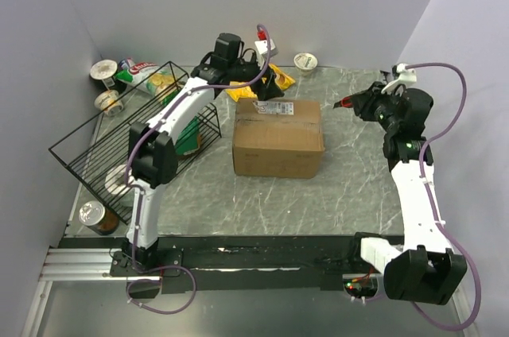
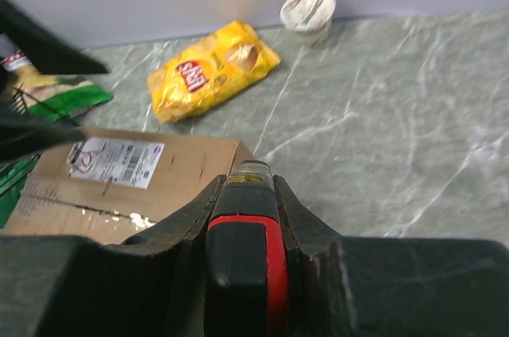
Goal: Unpack the express box
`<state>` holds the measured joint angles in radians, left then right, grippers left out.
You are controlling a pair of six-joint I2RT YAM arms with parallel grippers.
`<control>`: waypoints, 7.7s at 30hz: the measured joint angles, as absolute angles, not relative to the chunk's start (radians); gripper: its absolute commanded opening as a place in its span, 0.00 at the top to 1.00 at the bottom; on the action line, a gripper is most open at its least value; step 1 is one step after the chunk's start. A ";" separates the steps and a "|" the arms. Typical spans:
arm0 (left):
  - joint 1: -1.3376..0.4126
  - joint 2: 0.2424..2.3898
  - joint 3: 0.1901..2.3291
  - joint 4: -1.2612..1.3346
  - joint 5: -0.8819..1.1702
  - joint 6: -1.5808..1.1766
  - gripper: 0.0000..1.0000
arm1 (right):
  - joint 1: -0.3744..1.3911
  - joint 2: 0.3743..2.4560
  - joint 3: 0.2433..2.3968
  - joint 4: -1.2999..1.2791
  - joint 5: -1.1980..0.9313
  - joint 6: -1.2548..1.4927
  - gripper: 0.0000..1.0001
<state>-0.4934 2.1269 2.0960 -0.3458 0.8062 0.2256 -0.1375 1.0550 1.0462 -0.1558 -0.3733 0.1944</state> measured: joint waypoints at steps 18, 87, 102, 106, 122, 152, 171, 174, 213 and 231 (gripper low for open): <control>-0.490 2.218 2.004 -0.223 0.787 0.103 0.17 | -0.135 1.024 0.987 -0.141 -0.443 0.249 1.00; -0.558 2.191 1.976 -0.211 0.706 0.160 0.99 | -0.012 0.978 0.949 -0.260 -0.294 0.294 1.00; -0.574 2.197 1.988 -0.224 0.707 0.154 0.93 | 0.014 0.916 0.962 -0.369 -0.279 0.287 1.00; -0.573 2.203 2.010 -0.247 0.709 0.185 0.60 | 0.014 0.911 0.962 -0.379 -0.276 0.284 1.00; -0.513 2.123 1.927 -0.366 0.778 0.250 0.51 | 0.026 1.124 1.108 -0.345 -0.334 0.224 1.00; -0.549 2.211 1.931 -0.342 1.070 -0.065 0.38 | 0.041 1.018 0.996 -0.251 -0.430 0.053 1.00; -0.551 2.253 1.953 -0.302 1.108 -0.091 0.94 | 0.041 0.902 0.975 -0.410 -0.393 0.064 1.00; -0.550 2.256 1.953 -0.292 1.114 -0.100 0.99 | 0.041 0.890 0.974 -0.424 -0.385 0.073 1.00; -0.551 2.275 2.020 -0.343 1.031 -0.136 0.99 | 0.041 0.814 1.047 -0.702 -0.379 0.083 1.00; -0.546 2.276 2.033 -0.338 0.989 -0.132 0.99 | 0.017 0.804 1.166 -0.929 -0.451 0.004 1.00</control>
